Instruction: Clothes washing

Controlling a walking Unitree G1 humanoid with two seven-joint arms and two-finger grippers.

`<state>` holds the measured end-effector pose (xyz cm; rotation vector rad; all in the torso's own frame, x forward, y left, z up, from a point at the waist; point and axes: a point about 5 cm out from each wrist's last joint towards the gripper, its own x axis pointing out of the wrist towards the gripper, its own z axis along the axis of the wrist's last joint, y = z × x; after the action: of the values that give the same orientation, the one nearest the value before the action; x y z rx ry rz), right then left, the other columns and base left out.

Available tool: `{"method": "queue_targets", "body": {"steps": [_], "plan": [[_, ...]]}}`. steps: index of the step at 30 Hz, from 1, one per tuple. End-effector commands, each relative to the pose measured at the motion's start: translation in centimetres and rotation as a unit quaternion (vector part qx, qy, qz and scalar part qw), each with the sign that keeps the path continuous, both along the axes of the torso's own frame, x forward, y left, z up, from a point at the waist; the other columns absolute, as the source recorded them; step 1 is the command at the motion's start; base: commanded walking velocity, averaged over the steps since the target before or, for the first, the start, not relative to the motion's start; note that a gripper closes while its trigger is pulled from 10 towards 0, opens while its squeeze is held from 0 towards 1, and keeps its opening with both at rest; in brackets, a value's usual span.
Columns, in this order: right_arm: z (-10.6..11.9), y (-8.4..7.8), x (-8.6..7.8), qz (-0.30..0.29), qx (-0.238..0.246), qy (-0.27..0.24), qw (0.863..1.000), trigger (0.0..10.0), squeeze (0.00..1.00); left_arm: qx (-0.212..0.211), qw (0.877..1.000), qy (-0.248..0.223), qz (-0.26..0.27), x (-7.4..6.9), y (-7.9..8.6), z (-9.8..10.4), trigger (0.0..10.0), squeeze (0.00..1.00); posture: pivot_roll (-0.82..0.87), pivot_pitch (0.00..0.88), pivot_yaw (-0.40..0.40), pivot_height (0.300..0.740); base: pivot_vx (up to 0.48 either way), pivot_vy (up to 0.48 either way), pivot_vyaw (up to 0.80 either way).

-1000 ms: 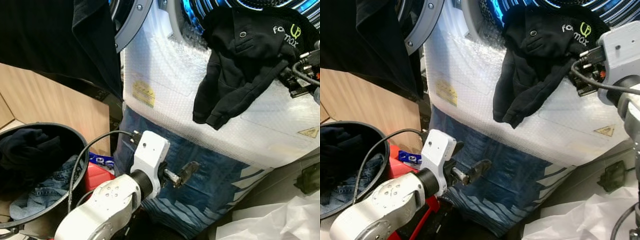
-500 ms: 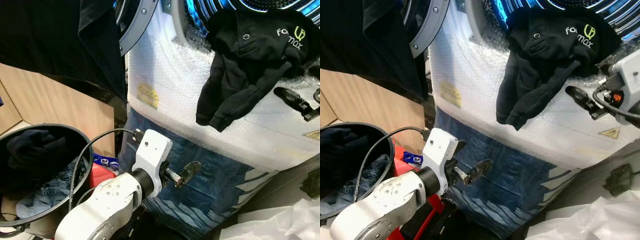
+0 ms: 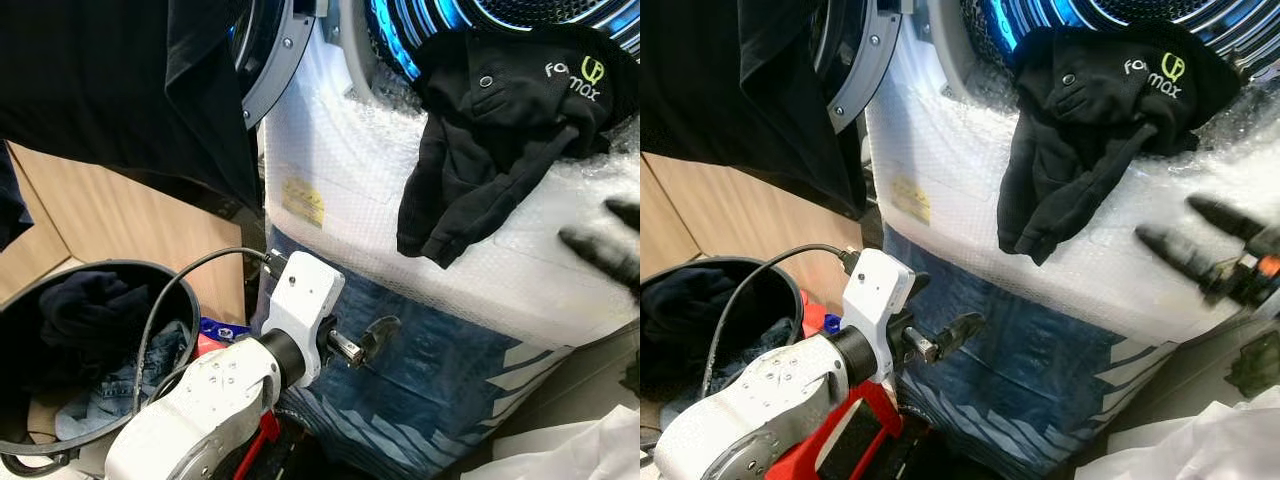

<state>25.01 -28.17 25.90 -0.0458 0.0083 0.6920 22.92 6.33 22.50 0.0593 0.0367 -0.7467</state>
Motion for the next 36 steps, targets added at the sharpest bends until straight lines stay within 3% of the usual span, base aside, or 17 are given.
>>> {"method": "queue_targets", "body": {"steps": [1, 2, 8, 14, 22, 29, 32, 36], "plan": [[-0.5, 1.6, -0.2, 0.033, -0.007, 0.008, 0.999, 10.0, 0.0, 0.004, 1.0, -0.02, -0.012, -0.2, -0.3, 0.5, 10.0, 0.0, 0.0, 0.09, -0.078, 0.74, 0.0, 0.0, 0.0], [-1.1, 2.7, -0.3, 0.054, -0.003, 0.017, 0.998, 10.0, 0.0, 0.016, 0.999, -0.025, -0.015, -0.2, -0.2, 0.5, 10.0, 0.0, 0.0, 0.086, -0.075, 0.74, 0.0, 0.0, 0.0], [-3.3, 5.9, 0.0, 0.094, 0.004, 0.037, 0.995, 10.0, 0.0, 0.045, 0.998, -0.043, -0.008, 0.1, 0.0, 0.2, 10.0, 0.0, 0.03, 0.061, -0.065, 0.74, 0.0, 0.0, 0.0], [-5.3, 7.8, 1.7, 0.037, 0.006, 0.04, 0.998, 10.0, 0.0, 0.068, 0.997, -0.047, 0.002, -0.2, 0.4, -1.2, 10.0, 0.0, 0.04, 0.036, -0.056, 0.74, 0.0, 0.0, 0.0], [-7.4, 8.0, 3.0, -0.03, 0.019, 0.063, 0.997, 10.0, 0.0, 0.081, 0.995, -0.055, 0.001, -0.3, 0.6, -1.7, 10.0, 0.0, 0.06, 0.01, -0.055, 0.74, 0.0, 0.0, 0.0], [-9.2, 8.3, 3.1, -0.031, 0.015, 0.089, 0.995, 10.0, 0.0, 0.08, 0.995, -0.058, -0.004, -0.4, 0.2, -1.7, 10.0, 0.0, 0.07, 0.0, -0.059, 0.74, 0.0, 0.0, 0.0], [-10.0, 7.8, 2.4, -0.001, -0.004, 0.098, 0.995, 10.0, 0.0, 0.08, 0.995, -0.058, -0.006, -0.4, 0.2, -1.8, 10.0, 0.0, 0.07, 0.0, -0.062, 0.74, 0.0, 0.0, 0.0], [-10.8, 6.4, 2.6, -0.025, -0.026, 0.121, 0.992, 10.0, 0.0, 0.081, 0.995, -0.057, -0.007, -0.4, 0.2, -1.8, 10.0, 0.0, 0.07, 0.0, -0.063, 0.74, 0.0, 0.0, 0.0]]}}
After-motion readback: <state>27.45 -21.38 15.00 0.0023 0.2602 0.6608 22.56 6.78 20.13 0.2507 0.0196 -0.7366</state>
